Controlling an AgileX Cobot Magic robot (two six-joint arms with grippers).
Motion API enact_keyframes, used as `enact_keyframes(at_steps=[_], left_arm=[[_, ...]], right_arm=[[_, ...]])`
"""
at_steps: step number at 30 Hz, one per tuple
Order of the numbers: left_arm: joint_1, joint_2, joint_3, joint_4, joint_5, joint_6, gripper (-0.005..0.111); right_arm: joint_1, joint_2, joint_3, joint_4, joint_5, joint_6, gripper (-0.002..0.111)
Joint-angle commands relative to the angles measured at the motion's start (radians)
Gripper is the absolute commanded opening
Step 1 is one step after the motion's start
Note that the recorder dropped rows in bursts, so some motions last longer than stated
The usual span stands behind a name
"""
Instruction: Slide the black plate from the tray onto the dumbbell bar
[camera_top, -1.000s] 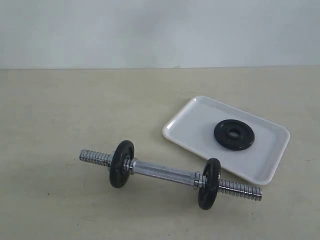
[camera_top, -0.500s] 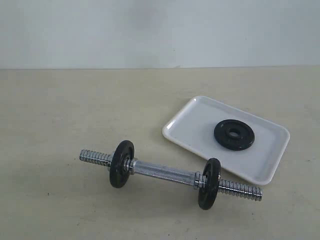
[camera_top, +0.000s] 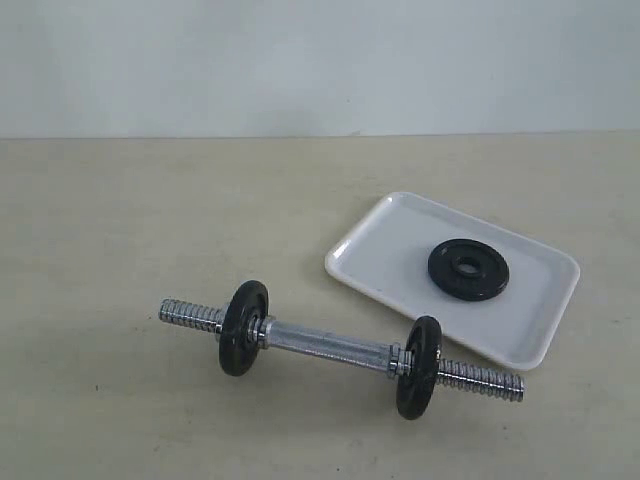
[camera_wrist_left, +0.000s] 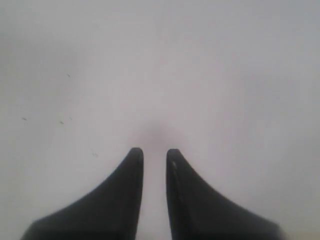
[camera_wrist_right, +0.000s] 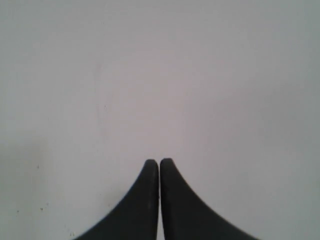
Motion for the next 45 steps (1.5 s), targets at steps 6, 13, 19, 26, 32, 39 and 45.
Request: enact_keyframes(at_steps=[6, 13, 19, 26, 32, 39, 45], left_arm=[[-0.004, 0.423, -0.062, -0.43, 0.308, 0.453, 0.017], [-0.004, 0.628, -0.062, -0.462, 0.394, 0.473, 0.017], [-0.004, 0.669, -0.062, -0.467, 0.401, 0.473, 0.017], [-0.004, 0.66, -0.062, -0.506, 0.505, 0.482, 0.017], [-0.004, 0.625, -0.062, -0.498, 0.649, 0.506, 0.017], [-0.004, 0.569, -0.062, -0.484, 0.653, 0.504, 0.017], [-0.004, 0.559, -0.062, -0.484, 0.655, 0.504, 0.017]], right_arm=[[-0.005, 0.398, -0.04, -0.693, -0.527, 0.729, 0.0], [-0.005, 0.6, -0.043, -0.693, -0.627, 0.631, 0.0], [-0.005, 0.599, -0.043, -0.693, -0.633, 0.564, 0.0], [-0.005, 0.599, -0.043, -0.693, -0.679, 0.561, 0.0], [-0.005, 0.601, -0.043, -0.681, -0.647, 0.541, 0.0], [-0.005, 0.601, -0.043, -0.689, -0.679, 0.543, 0.0], [-0.005, 0.601, -0.043, -0.692, -0.728, 0.544, 0.0]])
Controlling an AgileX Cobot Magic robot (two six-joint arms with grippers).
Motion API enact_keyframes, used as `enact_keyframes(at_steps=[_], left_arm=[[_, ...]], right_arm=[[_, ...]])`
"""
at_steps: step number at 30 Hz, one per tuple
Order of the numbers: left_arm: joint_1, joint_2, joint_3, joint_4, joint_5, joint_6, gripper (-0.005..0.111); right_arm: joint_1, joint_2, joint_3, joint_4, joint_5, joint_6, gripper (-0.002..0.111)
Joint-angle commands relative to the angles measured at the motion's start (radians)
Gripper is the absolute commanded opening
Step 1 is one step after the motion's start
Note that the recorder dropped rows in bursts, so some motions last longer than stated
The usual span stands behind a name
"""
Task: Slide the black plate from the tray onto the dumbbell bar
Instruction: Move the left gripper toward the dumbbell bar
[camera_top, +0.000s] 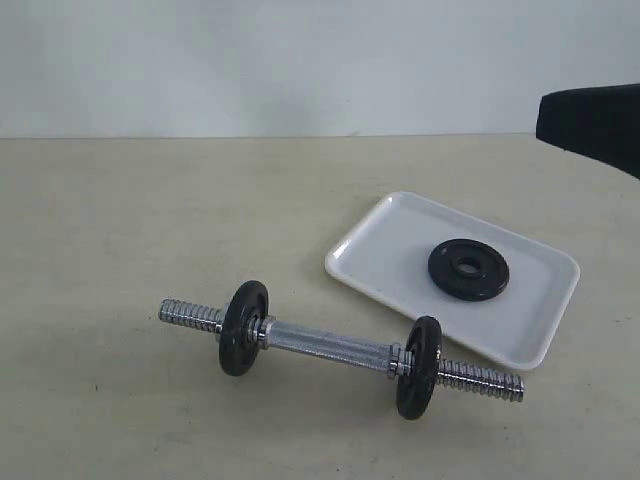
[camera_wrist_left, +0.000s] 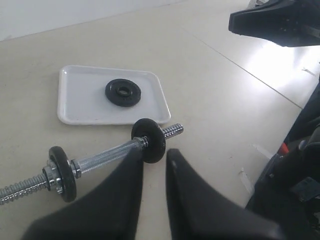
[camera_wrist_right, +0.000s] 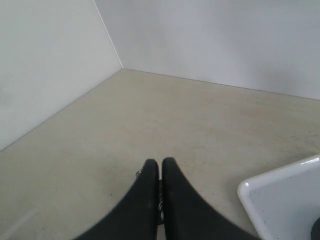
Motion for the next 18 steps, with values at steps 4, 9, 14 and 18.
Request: enact_keyframes(at_steps=[4, 9, 14, 18], left_arm=[[-0.004, -0.004, -0.003, 0.0, 0.003, 0.004, 0.017], [-0.004, -0.004, -0.003, 0.0, -0.002, 0.006, 0.017], [-0.004, -0.004, -0.003, 0.0, -0.002, 0.013, 0.017], [-0.004, -0.004, -0.003, 0.0, -0.002, 0.013, 0.017]], right_arm=[[-0.005, -0.002, -0.006, -0.003, -0.081, -0.005, 0.0], [-0.005, -0.002, 0.002, -0.003, -0.121, -0.005, 0.0], [-0.005, -0.002, 0.002, -0.003, -0.118, -0.001, 0.0], [-0.005, -0.002, 0.002, -0.003, -0.108, 0.033, 0.0]])
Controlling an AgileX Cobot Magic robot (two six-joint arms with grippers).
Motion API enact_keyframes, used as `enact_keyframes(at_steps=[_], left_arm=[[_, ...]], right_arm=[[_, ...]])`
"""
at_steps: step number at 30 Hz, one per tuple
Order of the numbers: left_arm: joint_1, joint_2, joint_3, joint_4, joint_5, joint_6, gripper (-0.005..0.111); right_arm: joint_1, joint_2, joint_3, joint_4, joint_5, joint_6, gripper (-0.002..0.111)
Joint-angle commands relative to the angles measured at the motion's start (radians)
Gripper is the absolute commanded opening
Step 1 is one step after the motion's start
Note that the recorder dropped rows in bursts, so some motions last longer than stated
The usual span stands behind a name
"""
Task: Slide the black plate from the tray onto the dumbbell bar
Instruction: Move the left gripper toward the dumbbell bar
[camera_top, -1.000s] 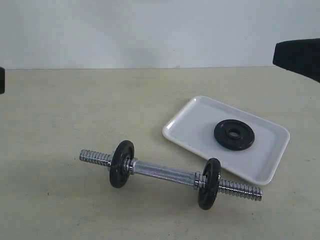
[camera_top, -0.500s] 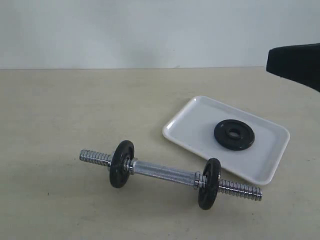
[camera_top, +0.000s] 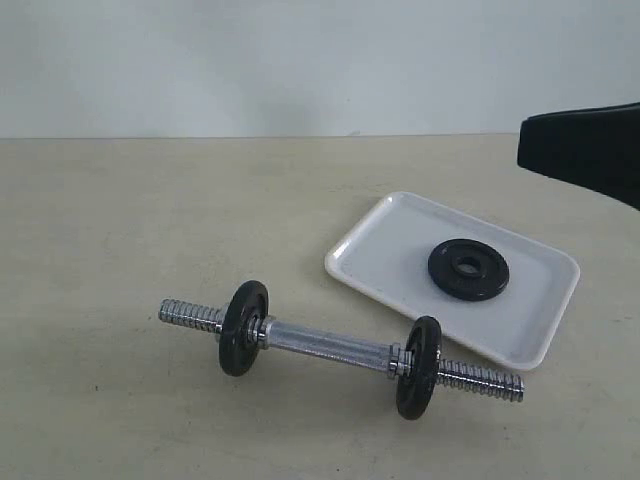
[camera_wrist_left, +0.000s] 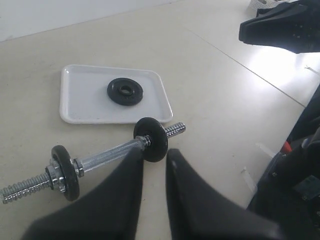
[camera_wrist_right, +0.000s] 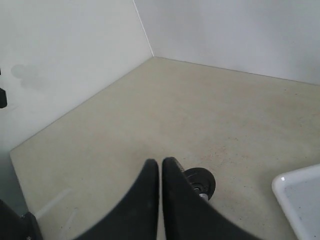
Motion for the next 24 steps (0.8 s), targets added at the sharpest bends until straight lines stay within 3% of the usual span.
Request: enact_keyframes(at_steps=[1, 12, 16, 18, 24], left_arm=[[-0.004, -0.004, -0.003, -0.006, -0.007, 0.008, 0.017], [-0.004, -0.004, -0.003, 0.01, -0.037, 0.011, 0.017], [-0.004, 0.001, -0.003, 0.008, -0.13, 0.091, 0.017], [-0.004, 0.033, -0.003, -0.001, -0.136, 0.165, 0.017], [-0.004, 0.293, -0.003, -0.175, -0.13, 0.612, 0.017]], right_arm=[[-0.005, -0.002, 0.002, 0.001, 0.008, 0.026, 0.0], [-0.005, -0.002, 0.002, 0.001, -0.029, 0.028, 0.0], [-0.005, -0.002, 0.002, 0.001, 0.03, 0.01, 0.0], [-0.005, -0.002, 0.002, 0.001, 0.083, 0.01, 0.0], [-0.005, -0.002, 0.002, 0.028, 0.178, -0.048, 0.0]])
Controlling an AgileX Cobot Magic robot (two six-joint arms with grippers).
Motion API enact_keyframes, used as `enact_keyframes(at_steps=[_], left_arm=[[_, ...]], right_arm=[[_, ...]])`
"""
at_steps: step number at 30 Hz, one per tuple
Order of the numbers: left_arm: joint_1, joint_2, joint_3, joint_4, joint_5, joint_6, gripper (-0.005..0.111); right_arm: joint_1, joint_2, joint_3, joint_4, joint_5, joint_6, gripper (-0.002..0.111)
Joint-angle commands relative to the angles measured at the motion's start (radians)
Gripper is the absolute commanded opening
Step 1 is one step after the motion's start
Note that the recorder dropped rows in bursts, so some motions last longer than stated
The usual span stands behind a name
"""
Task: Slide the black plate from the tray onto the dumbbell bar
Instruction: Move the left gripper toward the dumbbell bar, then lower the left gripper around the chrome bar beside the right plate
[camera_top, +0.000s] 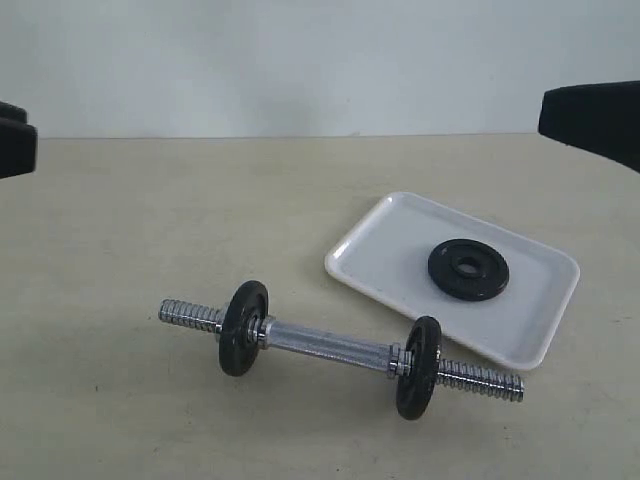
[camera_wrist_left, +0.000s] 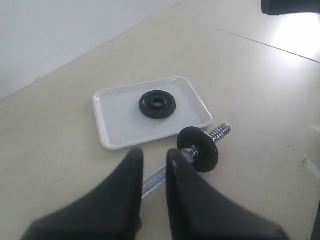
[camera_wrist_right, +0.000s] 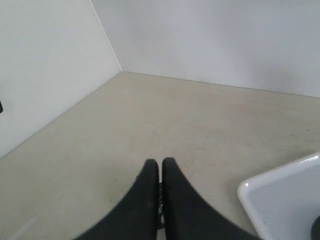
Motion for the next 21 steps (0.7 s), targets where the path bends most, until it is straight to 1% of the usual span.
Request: enact_keyframes(at_steps=[1, 2, 3, 4, 6, 7, 8, 9, 10, 11, 14, 15, 17, 18, 21], left_arm=[[-0.004, 0.17, -0.003, -0.124, -0.008, 0.271, 0.017], [-0.013, 0.209, -0.003, -0.142, -0.01, 0.354, 0.017], [-0.039, 0.249, -0.003, -0.143, -0.041, 0.473, 0.017], [-0.064, 0.276, -0.003, -0.144, -0.064, 0.519, 0.017], [-0.136, 0.337, -0.003, -0.149, -0.148, 0.607, 0.02], [-0.194, 0.378, -0.005, -0.171, -0.198, 0.653, 0.026], [-0.228, 0.406, -0.005, -0.193, -0.242, 0.67, 0.03], [-0.298, 0.452, -0.005, -0.214, -0.319, 0.701, 0.041], [-0.334, 0.478, -0.005, -0.214, -0.369, 0.718, 0.047], [-0.398, 0.529, -0.005, -0.214, -0.483, 0.719, 0.058], [-0.499, 0.613, -0.015, -0.205, -0.631, 0.724, 0.072], [-0.531, 0.635, -0.022, -0.195, -0.657, 0.724, 0.075], [-0.586, 0.69, -0.05, -0.188, -0.694, 0.724, 0.076], [-0.606, 0.711, -0.065, -0.188, -0.711, 0.724, 0.076], [-0.663, 0.784, -0.121, -0.188, -0.741, 0.724, 0.076]], right_arm=[[-0.005, 0.0, 0.002, 0.015, 0.058, -0.126, 0.0], [-0.005, 0.0, 0.002, 0.015, 0.065, -0.155, 0.0], [-0.005, 0.0, 0.002, 0.015, 0.082, -0.2, 0.0], [-0.005, 0.0, 0.002, 0.015, 0.101, -0.207, 0.0], [-0.005, 0.0, 0.002, 0.005, 0.137, -0.207, 0.0], [-0.005, 0.0, 0.002, -0.011, 0.157, -0.21, 0.0], [-0.005, 0.0, 0.002, -0.012, 0.16, -0.212, 0.0], [-0.005, 0.0, 0.002, -0.012, 0.167, -0.212, 0.0], [-0.005, 0.0, 0.002, -0.012, 0.172, -0.212, 0.0], [-0.005, 0.0, 0.002, -0.012, 0.181, -0.212, 0.0], [-0.005, 0.0, 0.002, -0.012, 0.187, -0.212, 0.0], [-0.005, 0.006, 0.002, -0.012, 0.189, -0.212, 0.0], [-0.005, 0.019, 0.002, -0.012, 0.189, -0.212, 0.007], [-0.005, 0.028, 0.002, -0.012, 0.187, -0.212, 0.014], [-0.005, 0.068, 0.002, -0.012, 0.184, -0.176, 0.042]])
